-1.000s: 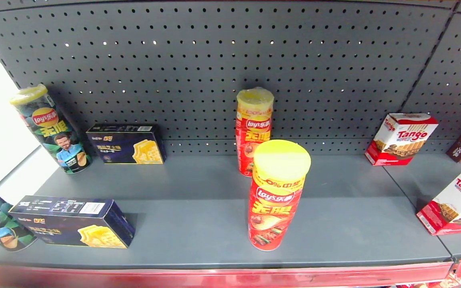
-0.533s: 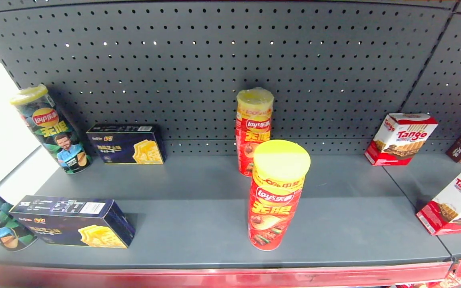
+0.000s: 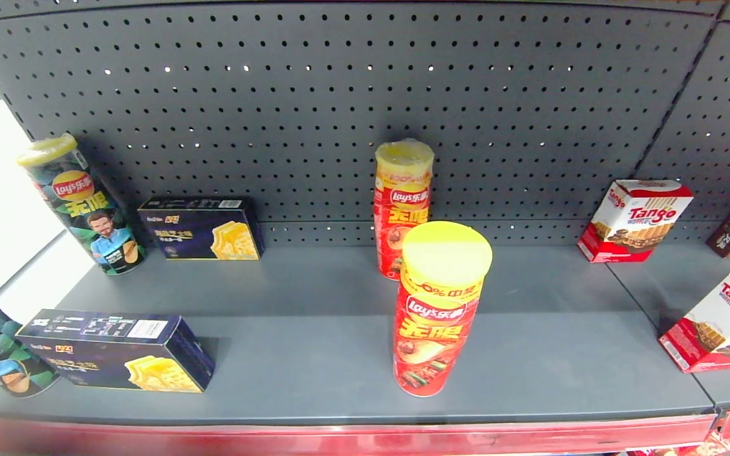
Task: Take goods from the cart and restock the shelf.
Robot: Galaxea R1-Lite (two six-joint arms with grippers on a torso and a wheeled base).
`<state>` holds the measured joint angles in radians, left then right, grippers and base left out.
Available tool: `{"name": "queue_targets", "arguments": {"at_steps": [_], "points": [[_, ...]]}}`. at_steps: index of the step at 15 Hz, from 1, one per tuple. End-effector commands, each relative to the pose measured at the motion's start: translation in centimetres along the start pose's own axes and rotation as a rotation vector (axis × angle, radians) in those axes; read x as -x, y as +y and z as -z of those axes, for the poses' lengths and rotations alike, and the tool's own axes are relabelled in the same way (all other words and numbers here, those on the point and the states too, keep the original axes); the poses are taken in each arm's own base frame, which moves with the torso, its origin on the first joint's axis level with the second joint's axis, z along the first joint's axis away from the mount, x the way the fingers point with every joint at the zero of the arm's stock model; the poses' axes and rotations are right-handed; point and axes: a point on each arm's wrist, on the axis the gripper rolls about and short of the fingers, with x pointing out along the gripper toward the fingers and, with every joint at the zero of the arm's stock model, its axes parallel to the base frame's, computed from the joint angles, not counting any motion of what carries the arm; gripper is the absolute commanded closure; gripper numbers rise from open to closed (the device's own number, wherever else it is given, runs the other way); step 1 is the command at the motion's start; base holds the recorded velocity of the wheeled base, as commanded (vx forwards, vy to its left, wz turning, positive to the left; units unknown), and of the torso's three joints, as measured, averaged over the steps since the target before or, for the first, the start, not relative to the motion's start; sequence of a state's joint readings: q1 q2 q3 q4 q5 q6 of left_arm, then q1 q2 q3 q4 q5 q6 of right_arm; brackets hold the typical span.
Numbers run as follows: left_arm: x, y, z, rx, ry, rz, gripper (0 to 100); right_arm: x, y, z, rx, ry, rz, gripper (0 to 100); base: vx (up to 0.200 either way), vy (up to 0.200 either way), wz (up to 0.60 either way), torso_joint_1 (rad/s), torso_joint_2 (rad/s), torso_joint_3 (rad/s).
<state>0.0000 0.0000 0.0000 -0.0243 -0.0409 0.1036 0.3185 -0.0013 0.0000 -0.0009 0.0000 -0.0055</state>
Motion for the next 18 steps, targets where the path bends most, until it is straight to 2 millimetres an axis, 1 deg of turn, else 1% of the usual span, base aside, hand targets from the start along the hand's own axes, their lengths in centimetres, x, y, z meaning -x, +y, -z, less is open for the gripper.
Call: {"name": "queue_targets", "arguments": {"at_steps": [1,4,7,9,10,11,12,13,14,15,16,18], "points": [[0.0,0.0,0.4,0.030,0.047,0.006,0,0.0,0.0,0.0,0.001,0.002,-0.001,0,0.000,0.000,0.00,0.000,0.00,0.000],[0.0,-0.2,0.3,0.032,0.035,0.105,0,0.0,0.0,0.0,0.002,0.002,-0.014,0,0.000,0.000,0.00,0.000,0.00,0.000],[0.0,-0.2,0.3,0.032,0.035,0.105,0,0.0,0.0,0.0,0.002,0.004,-0.008,0,0.000,0.000,0.00,0.000,0.00,0.000],[0.0,-0.3,0.3,0.034,0.036,0.105,0,0.0,0.0,0.0,-0.001,0.001,0.059,0,0.000,0.000,0.00,0.000,0.00,0.000],[0.0,-0.2,0.3,0.032,0.035,0.105,0,0.1,-0.1,-0.4,0.000,-0.014,0.079,0,0.000,0.000,0.00,0.000,0.00,0.000],[0.0,-0.2,0.4,0.033,0.036,0.104,0,0.8,0.0,-3.3,-0.013,-0.101,0.091,0,0.000,0.000,0.00,0.000,0.00,0.000],[0.0,-0.2,0.3,0.032,0.035,0.104,0,0.6,-0.1,-6.7,-0.048,-0.095,0.088,0,0.000,0.000,0.00,0.000,0.00,0.000],[0.0,-0.3,0.3,0.032,0.035,0.107,0,-1.3,-0.1,-10.3,-0.101,-0.025,0.055,0,0.000,0.000,0.00,0.000,0.00,0.000],[0.0,-0.3,0.3,0.032,0.035,0.107,0,-1.4,-0.1,-11.2,-0.082,-0.037,0.023,0,0.000,0.000,0.00,0.000,0.00,0.000],[0.0,-0.3,0.4,0.033,0.036,0.107,0,-2.3,0.0,-12.0,-0.033,-0.001,-0.034,0,0.000,0.000,0.00,0.000,0.00,0.000],[0.0,-0.3,0.4,0.031,0.036,0.107,0,-4.5,0.1,-12.8,0.015,0.062,-0.095,0,0.000,0.000,0.00,0.000,0.00,0.000],[0.0,-0.3,0.3,0.032,0.035,0.107,0,-7.6,0.4,-13.9,0.047,0.127,-0.161,0,0.000,0.000,0.00,0.000,0.00,0.000]]}}
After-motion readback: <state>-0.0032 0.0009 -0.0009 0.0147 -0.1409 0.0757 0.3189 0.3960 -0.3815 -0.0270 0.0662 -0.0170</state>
